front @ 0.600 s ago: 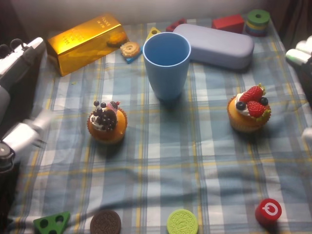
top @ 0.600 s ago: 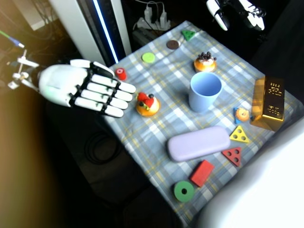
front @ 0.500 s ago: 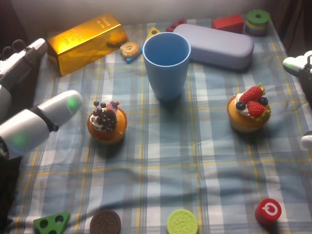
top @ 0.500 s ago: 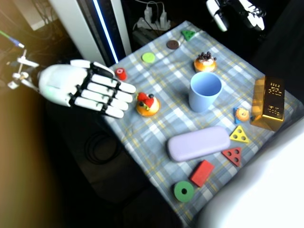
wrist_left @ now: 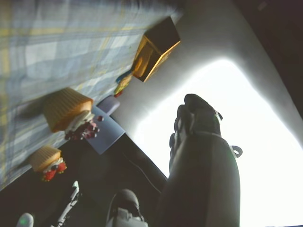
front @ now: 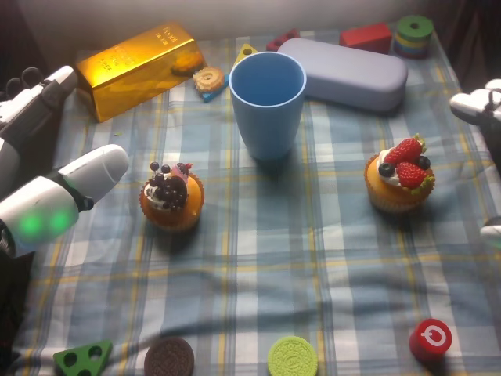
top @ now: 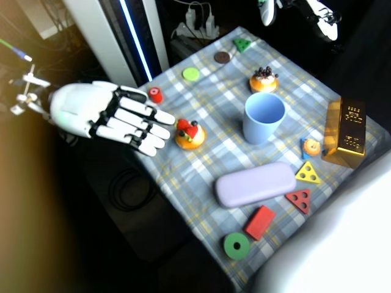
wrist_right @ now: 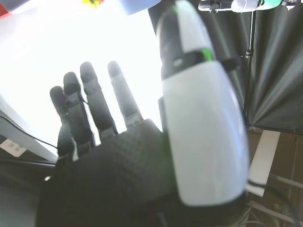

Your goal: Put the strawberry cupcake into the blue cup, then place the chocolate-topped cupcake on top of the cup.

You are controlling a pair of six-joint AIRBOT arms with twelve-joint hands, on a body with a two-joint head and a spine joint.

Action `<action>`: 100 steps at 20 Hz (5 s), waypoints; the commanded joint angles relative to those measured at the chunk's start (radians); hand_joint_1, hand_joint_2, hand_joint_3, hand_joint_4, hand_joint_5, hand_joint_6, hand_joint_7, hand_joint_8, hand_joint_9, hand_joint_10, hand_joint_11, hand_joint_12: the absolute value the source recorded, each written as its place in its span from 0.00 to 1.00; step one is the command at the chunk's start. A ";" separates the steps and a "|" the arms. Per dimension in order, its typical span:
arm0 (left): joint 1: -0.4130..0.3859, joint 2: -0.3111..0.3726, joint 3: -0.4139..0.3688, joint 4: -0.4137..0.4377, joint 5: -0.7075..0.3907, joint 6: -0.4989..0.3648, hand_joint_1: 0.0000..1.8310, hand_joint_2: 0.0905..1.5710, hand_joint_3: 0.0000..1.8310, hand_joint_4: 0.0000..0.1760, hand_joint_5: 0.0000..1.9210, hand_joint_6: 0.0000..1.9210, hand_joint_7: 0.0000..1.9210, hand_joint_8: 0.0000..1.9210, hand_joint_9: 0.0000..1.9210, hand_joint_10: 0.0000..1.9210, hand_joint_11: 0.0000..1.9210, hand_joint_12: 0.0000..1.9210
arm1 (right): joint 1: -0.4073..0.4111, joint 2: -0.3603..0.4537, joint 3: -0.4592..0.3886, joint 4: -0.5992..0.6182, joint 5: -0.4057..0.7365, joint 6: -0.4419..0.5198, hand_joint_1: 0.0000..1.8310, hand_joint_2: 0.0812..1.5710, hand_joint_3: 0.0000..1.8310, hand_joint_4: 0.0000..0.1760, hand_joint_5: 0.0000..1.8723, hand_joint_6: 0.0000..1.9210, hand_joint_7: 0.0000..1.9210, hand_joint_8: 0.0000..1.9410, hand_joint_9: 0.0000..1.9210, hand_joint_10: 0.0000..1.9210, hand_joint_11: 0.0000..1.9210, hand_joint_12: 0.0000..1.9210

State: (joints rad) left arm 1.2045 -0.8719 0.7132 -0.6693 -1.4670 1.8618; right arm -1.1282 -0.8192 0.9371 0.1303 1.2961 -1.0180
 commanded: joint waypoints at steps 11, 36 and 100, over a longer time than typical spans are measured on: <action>-0.011 -0.005 0.012 0.045 -0.093 -0.002 0.14 0.63 0.00 0.65 0.14 0.00 0.13 0.00 0.07 0.00 0.00 0.10 | 0.251 -0.095 0.151 -0.181 -0.156 0.148 0.41 0.62 0.00 0.19 0.04 0.00 0.13 0.01 0.13 0.02 0.11 0.09; -0.010 -0.011 0.015 0.048 -0.086 -0.002 0.14 0.65 0.00 0.50 0.14 0.00 0.15 0.00 0.12 0.00 0.04 0.13 | 0.379 -0.199 0.255 -0.284 -0.350 0.164 0.69 0.68 0.00 0.00 0.51 0.44 0.58 0.47 0.64 0.03 0.37 0.60; -0.051 -0.003 0.029 0.102 -0.023 -0.002 0.20 0.63 0.00 0.21 0.14 0.00 0.16 0.00 0.15 0.00 0.05 0.21 | 0.844 -0.349 0.449 -0.653 -0.445 0.543 0.01 0.66 0.00 0.27 0.10 0.00 0.07 0.00 0.05 0.00 0.00 0.21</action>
State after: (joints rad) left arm 1.1652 -0.8803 0.7406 -0.6117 -1.3827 1.8626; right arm -0.2916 -1.1694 1.3785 -0.5770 0.7464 -0.4698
